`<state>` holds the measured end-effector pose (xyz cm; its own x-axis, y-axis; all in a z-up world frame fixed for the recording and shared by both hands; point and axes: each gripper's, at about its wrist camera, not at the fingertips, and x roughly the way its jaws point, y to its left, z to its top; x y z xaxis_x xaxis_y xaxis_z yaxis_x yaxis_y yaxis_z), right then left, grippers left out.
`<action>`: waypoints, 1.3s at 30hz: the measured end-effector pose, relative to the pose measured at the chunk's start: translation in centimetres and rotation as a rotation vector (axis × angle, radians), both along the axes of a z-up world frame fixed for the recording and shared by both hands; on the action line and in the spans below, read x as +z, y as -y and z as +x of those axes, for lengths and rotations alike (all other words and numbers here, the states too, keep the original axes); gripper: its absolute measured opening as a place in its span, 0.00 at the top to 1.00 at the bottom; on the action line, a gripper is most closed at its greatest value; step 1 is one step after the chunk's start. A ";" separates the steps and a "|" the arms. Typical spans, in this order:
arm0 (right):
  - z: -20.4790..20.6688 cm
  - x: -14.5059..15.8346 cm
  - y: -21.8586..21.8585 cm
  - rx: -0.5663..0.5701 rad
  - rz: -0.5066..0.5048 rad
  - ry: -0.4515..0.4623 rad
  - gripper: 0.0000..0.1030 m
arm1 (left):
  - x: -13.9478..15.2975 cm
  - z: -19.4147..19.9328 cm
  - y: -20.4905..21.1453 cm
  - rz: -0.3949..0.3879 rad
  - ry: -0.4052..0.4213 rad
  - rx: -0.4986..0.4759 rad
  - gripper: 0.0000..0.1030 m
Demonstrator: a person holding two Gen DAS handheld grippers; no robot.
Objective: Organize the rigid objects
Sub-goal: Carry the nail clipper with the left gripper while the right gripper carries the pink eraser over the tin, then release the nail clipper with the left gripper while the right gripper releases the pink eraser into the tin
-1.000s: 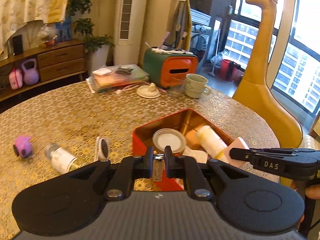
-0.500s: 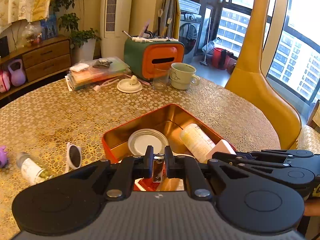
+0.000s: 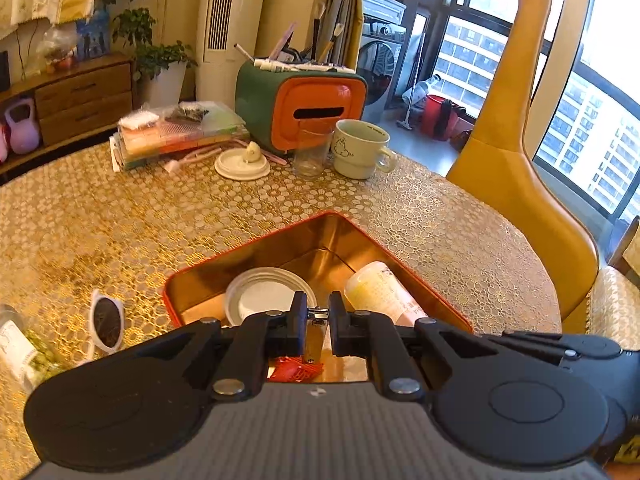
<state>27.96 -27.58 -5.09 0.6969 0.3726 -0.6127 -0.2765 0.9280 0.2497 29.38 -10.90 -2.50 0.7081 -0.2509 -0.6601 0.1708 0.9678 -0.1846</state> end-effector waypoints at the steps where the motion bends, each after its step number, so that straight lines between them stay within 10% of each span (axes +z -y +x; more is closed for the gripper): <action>1: 0.1 -0.2 0.0 0.000 -0.001 -0.003 0.91 | -0.2 0.1 0.1 -0.003 -0.003 -0.001 0.89; 39: -1.3 -0.7 -0.5 0.002 -0.013 -0.026 0.75 | -3.2 -1.2 -1.1 0.059 -0.119 -0.024 0.88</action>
<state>26.69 -27.06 -5.78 0.6796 0.3662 -0.6356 -0.2723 0.9305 0.2449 28.14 -9.77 -5.68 0.6180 -0.2252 -0.7532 0.1739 0.9735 -0.1483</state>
